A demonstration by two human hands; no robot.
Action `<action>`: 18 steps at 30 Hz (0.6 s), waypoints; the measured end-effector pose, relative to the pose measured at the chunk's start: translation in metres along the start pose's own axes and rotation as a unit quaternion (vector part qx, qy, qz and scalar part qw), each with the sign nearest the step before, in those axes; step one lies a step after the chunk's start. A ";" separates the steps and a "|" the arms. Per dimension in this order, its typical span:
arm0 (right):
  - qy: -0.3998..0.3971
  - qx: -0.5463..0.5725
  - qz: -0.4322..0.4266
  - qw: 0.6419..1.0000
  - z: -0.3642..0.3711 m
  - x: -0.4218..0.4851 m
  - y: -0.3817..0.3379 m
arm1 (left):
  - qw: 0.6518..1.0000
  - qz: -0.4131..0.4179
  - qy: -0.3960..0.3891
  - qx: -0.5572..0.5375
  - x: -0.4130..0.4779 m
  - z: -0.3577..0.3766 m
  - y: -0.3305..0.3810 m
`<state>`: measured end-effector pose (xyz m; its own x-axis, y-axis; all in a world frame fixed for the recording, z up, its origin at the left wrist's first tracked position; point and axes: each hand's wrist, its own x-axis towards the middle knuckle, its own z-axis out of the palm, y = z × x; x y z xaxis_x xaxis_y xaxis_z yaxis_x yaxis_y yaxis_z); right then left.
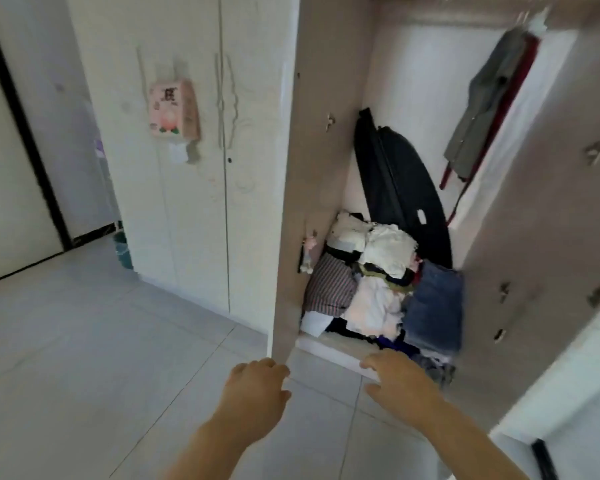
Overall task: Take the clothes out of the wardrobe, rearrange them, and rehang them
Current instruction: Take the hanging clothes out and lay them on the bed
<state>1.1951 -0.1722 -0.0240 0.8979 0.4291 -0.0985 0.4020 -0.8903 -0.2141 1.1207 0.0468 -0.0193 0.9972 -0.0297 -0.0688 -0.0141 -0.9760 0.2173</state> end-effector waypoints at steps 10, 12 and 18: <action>0.057 -0.020 0.095 0.994 -0.073 0.072 0.144 | 0.988 0.156 0.006 -0.010 0.190 -0.010 0.108; 0.069 -0.036 0.098 0.992 -0.086 0.100 0.165 | 0.984 0.176 0.014 -0.009 0.233 -0.016 0.119; 0.102 -0.038 0.116 0.987 -0.132 0.192 0.214 | 0.972 0.229 0.052 -0.004 0.372 -0.043 0.139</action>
<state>1.4768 -0.3005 0.0400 0.9817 0.1796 0.0640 0.1868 -0.9731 -0.1347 1.4926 -0.0908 0.0273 0.8890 -0.4377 0.1347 -0.4573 -0.8640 0.2106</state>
